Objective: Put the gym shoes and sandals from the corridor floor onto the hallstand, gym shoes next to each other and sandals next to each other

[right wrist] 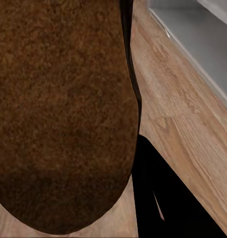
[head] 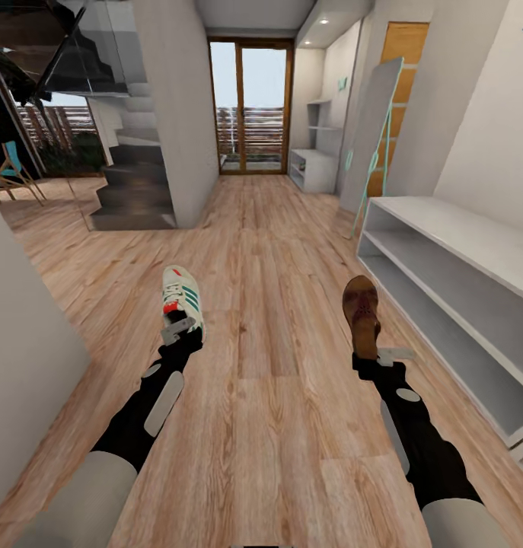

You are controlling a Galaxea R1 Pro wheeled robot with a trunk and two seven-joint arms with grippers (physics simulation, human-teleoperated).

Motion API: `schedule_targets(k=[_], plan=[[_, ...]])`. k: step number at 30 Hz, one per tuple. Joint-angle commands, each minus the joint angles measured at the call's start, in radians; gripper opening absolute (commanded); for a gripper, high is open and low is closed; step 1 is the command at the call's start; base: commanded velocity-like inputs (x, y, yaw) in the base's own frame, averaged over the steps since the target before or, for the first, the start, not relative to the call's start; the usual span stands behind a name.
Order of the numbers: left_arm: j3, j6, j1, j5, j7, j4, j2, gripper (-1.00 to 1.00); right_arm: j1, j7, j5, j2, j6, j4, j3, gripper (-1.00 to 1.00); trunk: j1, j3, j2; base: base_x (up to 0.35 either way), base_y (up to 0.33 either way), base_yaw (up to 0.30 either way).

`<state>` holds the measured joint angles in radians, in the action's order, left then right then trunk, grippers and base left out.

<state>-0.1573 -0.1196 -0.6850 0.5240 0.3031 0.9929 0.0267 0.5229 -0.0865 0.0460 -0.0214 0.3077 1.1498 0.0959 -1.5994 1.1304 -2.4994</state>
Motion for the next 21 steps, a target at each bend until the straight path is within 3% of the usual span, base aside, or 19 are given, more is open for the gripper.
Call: schedule_targets(k=[1,14,21], plan=[[-0.007,-0.003,-0.001,0.005,0.008,0.001,0.000,-1.00,0.000,-0.004,0.002,-0.001,0.007,0.002,-0.001,-1.00,0.000,0.000,0.000,0.346,0.000,0.255],[-0.028,-0.003,-0.001,0.005,0.008,0.002,0.001,-1.00,0.000,-0.004,0.002,0.000,0.007,0.001,-0.001,-1.00,0.000,-0.011,0.000,0.346,0.000,0.261],[-0.030,-0.003,-0.001,0.005,0.008,0.001,0.001,-1.00,0.000,-0.004,0.002,0.000,0.007,0.002,-0.001,-1.00,0.000,-0.012,0.000,0.346,0.000,0.053]])
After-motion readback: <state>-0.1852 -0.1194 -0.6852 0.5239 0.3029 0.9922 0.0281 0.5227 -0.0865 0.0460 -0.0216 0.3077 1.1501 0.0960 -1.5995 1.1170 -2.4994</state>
